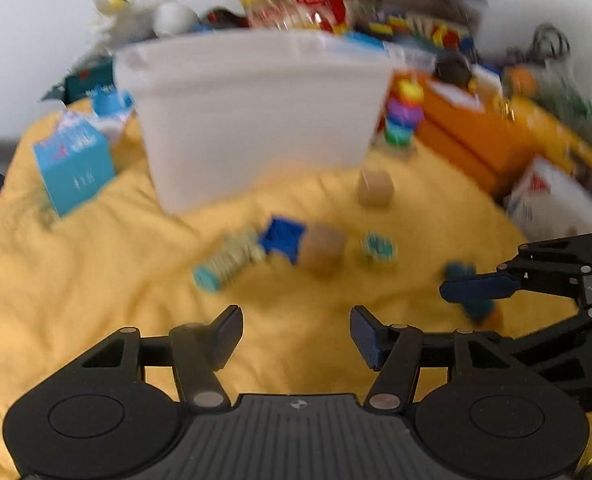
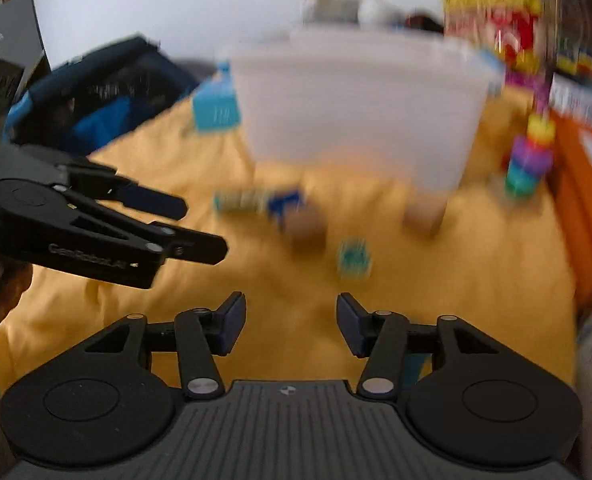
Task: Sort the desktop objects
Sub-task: 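Move both grippers back over the toys on the blanket, then grasp a wooden cube with the left gripper while the right grasps another cube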
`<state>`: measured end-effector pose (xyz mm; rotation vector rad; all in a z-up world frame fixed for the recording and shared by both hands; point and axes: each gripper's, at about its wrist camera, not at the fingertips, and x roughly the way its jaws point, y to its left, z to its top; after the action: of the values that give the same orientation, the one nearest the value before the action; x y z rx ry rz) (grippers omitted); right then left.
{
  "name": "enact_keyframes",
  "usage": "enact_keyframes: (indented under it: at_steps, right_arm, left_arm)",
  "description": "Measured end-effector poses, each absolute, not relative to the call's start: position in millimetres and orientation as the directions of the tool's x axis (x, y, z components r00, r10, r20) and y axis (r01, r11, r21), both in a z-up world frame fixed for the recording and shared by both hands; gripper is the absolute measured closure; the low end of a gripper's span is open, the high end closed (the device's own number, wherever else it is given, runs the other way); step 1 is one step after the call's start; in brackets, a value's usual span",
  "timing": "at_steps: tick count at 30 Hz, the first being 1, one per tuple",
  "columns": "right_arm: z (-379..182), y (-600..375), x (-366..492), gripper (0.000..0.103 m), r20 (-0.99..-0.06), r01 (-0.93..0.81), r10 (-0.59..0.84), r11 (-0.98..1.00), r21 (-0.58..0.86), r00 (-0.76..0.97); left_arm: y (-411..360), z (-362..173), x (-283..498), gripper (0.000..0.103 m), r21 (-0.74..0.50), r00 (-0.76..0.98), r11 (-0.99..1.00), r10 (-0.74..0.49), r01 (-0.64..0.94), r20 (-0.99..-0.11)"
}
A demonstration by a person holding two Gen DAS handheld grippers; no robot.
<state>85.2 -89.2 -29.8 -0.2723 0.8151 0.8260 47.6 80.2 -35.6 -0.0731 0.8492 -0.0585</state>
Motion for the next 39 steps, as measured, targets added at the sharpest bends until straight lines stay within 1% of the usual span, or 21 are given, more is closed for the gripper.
enact_keyframes:
  at_steps: [3,5,9,10,14,15,16,17,20,22,26,30,33,38,39]
  right_arm:
    - [-40.9,-92.2,78.1,0.050,-0.757,-0.738,0.522,0.671,0.080,0.393]
    - [-44.8,-92.5,76.8,0.051,-0.765,-0.737,0.505,0.673,0.060,0.399]
    - [-50.9,-95.6,73.8,0.051,-0.766,-0.719,0.494,0.692,0.061,0.411]
    - [-51.8,-98.6,73.1,0.051,-0.766,-0.719,0.494,0.693,0.061,0.411]
    - [-54.1,-98.1,72.9,0.051,-0.762,-0.722,0.496,0.689,0.054,0.416]
    - [-53.4,-97.8,72.7,0.051,-0.759,-0.725,0.498,0.687,0.052,0.418]
    - [-52.0,-98.2,73.2,0.051,-0.756,-0.726,0.500,0.686,0.046,0.424]
    - [-50.2,-99.1,74.2,0.051,-0.750,-0.723,0.500,0.689,0.042,0.433]
    - [-38.4,-105.7,83.3,0.053,-0.708,-0.693,0.504,0.720,0.028,0.495]
    - [-29.2,-109.2,96.2,0.051,-0.682,-0.664,0.494,0.748,0.017,0.539]
    - [-25.9,-105.6,137.6,0.051,-0.660,-0.614,0.460,0.790,-0.002,0.594]
    - [-33.9,-94.4,175.0,0.050,-0.667,-0.576,0.433,0.818,0.009,0.606]
    - [-45.2,-86.6,199.9,0.049,-0.686,-0.538,0.392,0.843,0.001,0.613]
    - [-50.2,-79.3,208.1,0.048,-0.685,-0.587,0.424,0.810,-0.007,0.593]
    - [-51.8,-77.8,207.6,0.050,-0.692,-0.595,0.429,0.803,-0.001,0.580]
  left_arm:
    - [74.6,-42.2,54.9,0.040,-0.101,0.642,0.994,-0.102,0.038,-0.760]
    - [72.2,-41.8,66.5,0.040,-0.126,0.659,0.991,-0.129,0.052,-0.741]
    - [56.3,-51.4,97.0,0.045,-0.058,0.669,0.993,-0.113,0.103,-0.735]
    - [53.2,-54.3,101.6,0.047,-0.050,0.668,0.993,-0.111,0.109,-0.736]
    - [48.1,-60.8,122.4,0.049,-0.027,0.669,0.993,-0.100,0.119,-0.736]
    - [47.8,-62.6,126.4,0.051,-0.026,0.666,0.992,-0.104,0.127,-0.739]
    - [47.9,-63.9,129.0,0.061,-0.027,0.661,0.990,-0.112,0.137,-0.742]
    - [48.3,-64.8,130.8,0.065,-0.031,0.652,0.989,-0.121,0.147,-0.749]
    - [49.2,-60.7,124.6,0.065,-0.041,0.643,0.985,-0.140,0.167,-0.753]
    - [49.1,-58.4,114.4,0.065,-0.034,0.639,0.983,-0.142,0.178,-0.756]
    - [50.9,-54.3,86.2,0.065,-0.053,0.634,0.979,-0.169,0.198,-0.755]
    - [53.0,-56.7,62.6,0.065,-0.062,0.630,0.983,-0.159,0.174,-0.760]
    - [52.1,-62.6,54.7,0.065,-0.032,0.637,0.985,-0.134,0.169,-0.759]
    - [53.7,-63.8,55.3,0.065,-0.040,0.643,0.986,-0.136,0.162,-0.753]
    - [54.9,-63.2,56.0,0.065,-0.048,0.642,0.986,-0.140,0.158,-0.754]
